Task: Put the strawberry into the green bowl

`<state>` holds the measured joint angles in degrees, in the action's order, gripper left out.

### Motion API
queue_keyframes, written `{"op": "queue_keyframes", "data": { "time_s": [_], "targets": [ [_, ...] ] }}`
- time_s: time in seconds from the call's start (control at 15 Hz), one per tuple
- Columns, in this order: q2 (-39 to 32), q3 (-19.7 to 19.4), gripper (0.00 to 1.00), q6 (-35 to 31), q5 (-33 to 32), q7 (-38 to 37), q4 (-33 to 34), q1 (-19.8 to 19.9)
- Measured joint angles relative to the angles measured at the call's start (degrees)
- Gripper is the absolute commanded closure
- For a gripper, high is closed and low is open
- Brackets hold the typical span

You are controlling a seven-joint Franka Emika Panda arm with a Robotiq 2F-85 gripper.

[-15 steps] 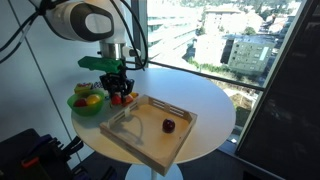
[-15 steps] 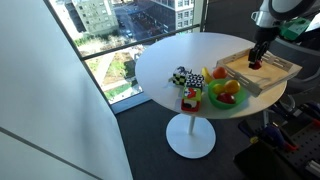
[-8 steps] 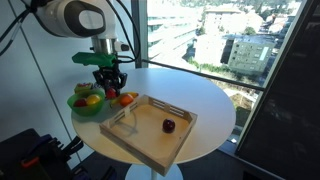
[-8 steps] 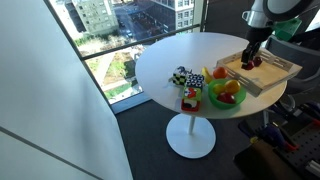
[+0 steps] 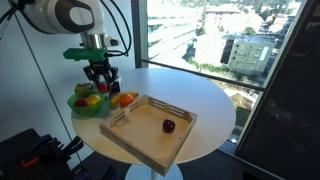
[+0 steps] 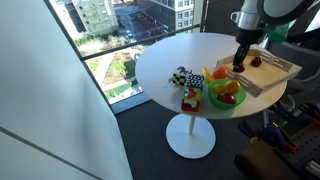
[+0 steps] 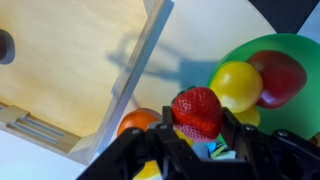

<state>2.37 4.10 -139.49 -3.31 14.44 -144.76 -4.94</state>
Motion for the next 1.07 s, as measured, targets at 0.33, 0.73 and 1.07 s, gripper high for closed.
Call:
{"op": "queue_keyframes", "data": {
  "time_s": [0.33, 0.73, 1.07],
  "targets": [
    [0.38, 1.35, 0.76, 0.0, 1.27, 0.68, -0.01, -1.86],
    [0.87, 2.76, 0.76, 0.17, 4.7, 3.0, -0.47, -4.15],
    [0.86, 3.41, 0.76, 0.14, 4.92, 3.97, -1.84, -4.81]
  ]
}}
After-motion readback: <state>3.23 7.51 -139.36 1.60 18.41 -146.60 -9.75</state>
